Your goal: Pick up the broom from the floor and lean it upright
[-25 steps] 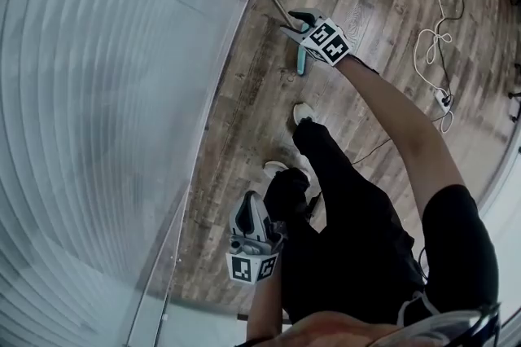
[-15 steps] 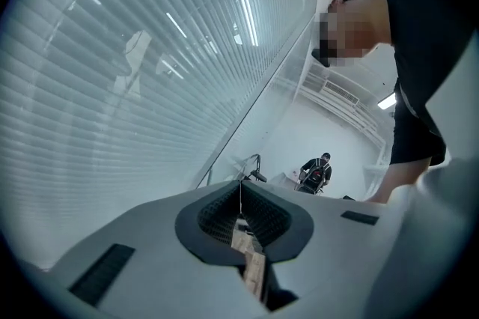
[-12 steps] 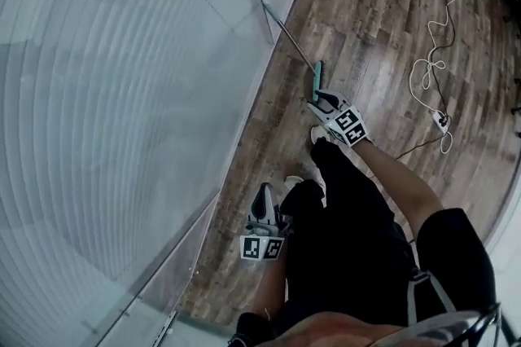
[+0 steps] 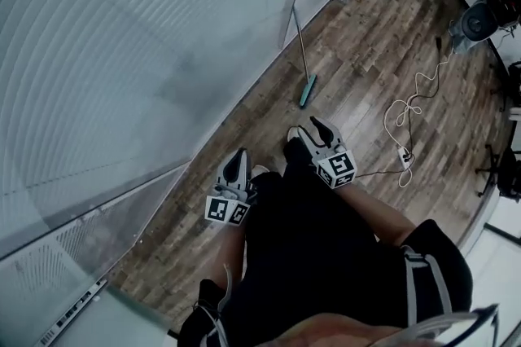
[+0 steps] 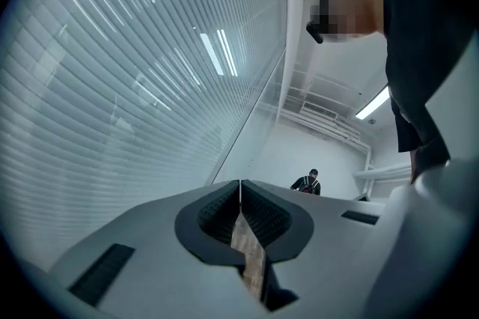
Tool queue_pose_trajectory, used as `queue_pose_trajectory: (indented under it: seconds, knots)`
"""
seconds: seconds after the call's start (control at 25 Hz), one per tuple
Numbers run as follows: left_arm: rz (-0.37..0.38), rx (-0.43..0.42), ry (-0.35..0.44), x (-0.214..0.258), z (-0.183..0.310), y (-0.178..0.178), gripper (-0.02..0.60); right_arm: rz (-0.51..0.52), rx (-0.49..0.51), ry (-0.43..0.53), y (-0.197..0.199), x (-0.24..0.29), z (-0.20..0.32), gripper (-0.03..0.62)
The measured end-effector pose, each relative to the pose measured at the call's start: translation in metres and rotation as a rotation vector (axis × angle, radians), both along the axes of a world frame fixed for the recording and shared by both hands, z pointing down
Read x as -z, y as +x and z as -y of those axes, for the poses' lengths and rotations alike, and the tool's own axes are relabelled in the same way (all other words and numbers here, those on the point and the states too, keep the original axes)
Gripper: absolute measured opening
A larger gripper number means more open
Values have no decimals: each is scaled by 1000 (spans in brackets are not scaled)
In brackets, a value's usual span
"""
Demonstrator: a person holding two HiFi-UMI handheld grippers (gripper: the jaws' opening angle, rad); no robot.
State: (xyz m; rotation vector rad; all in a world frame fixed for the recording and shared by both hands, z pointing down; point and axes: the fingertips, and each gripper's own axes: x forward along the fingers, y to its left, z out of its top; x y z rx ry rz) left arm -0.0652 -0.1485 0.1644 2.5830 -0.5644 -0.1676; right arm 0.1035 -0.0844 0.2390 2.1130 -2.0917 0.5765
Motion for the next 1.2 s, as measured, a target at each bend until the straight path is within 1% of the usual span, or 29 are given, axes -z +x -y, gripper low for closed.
queue_pose_trajectory:
  seconds: [0.16,0.28,0.32,0.4,0.48,0.52,0.64,0.72,0.88,1.0,1.12,1.2]
  knots:
    - [-47,15,38,23,-14,-4,20,-33,90,90,-25,60,-4,165]
    - [-38,64,44,38,-23,-4,20,-37,144,154,-44,97,-6,164]
    - [-35,85,42,40,-24,-2,20,-24,160,173,-50,106,-4,164]
    - [-52,117,42,44,-31,3,20,16,198,211,-61,117,-2,164]
    - [-66,144,59,50,-42,13,20,49,252,249,-66,125,-2,164]
    - [-62,160,74,54,-49,18,20,61,279,265,-66,129,-4,164]
    - [-23,213,137,68,-71,38,20,89,353,292,-58,136,-14,163]
    - [8,247,171,76,-86,59,20,100,411,293,-48,138,-24,163]
    - [44,340,190,90,-125,109,20,151,490,285,-8,142,-59,153]
    - [49,403,189,94,-143,138,20,174,525,297,22,147,-73,95]
    - [65,453,164,91,-158,152,20,118,597,319,35,156,-87,36]
    - [93,459,176,89,-168,162,20,87,625,336,40,162,-96,22]
